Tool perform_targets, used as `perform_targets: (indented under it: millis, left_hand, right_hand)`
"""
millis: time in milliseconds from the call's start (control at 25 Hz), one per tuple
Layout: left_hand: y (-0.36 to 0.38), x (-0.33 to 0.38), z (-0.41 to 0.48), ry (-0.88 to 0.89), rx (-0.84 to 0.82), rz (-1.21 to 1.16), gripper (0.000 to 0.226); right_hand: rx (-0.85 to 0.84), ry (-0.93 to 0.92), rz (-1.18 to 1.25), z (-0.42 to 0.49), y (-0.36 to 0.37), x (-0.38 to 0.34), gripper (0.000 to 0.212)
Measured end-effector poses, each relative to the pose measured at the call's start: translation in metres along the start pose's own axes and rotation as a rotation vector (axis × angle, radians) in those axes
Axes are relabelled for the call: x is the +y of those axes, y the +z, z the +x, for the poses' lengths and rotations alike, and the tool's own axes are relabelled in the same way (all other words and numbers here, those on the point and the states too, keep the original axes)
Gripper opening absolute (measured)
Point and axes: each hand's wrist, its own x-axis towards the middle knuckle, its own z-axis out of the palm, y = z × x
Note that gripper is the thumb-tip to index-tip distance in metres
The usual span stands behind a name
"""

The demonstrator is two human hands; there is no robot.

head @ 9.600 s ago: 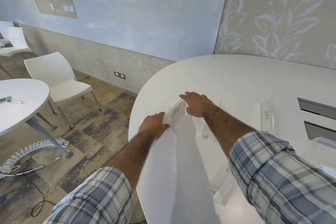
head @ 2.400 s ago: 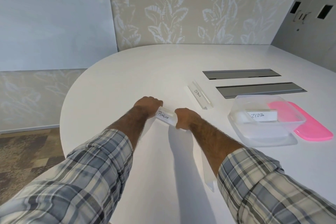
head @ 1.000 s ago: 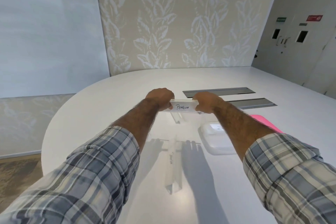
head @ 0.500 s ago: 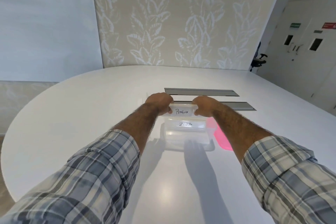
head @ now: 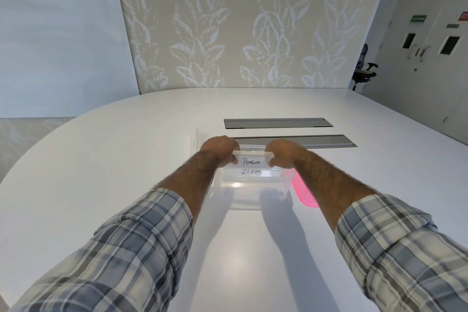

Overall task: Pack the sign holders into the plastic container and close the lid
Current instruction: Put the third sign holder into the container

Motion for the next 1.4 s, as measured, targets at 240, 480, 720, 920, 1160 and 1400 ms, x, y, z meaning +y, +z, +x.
perform_targets:
  millis: [240, 480, 720, 920, 1160, 1400]
  left_hand:
    - [0.015, -0.003, 0.005, -0.003, -0.038, -0.005, 0.048]
    - [0.022, 0.002, 0.009, 0.013, -0.095, 0.066, 0.044]
    - [0.038, 0.007, 0.014, 0.032, -0.143, 0.116, 0.043]
    - [0.043, 0.007, 0.018, 0.059, -0.169, 0.111, 0.038]
    - [0.041, 0.008, 0.026, 0.095, -0.266, 0.151, 0.038]
    - [0.041, 0.012, 0.034, 0.097, -0.355, 0.201, 0.044]
  right_hand:
    - [-0.048, -0.010, 0.004, 0.007, 0.013, 0.004, 0.060]
    - [-0.095, -0.017, -0.004, 0.012, 0.027, 0.005, 0.058]
    - [-0.141, -0.040, -0.014, 0.014, 0.042, 0.004, 0.042]
    - [-0.194, -0.036, 0.017, 0.020, 0.042, 0.007, 0.032]
    - [-0.232, -0.041, 0.004, 0.028, 0.046, 0.006, 0.019]
    - [-0.284, -0.057, -0.037, 0.033, 0.048, 0.003, 0.025]
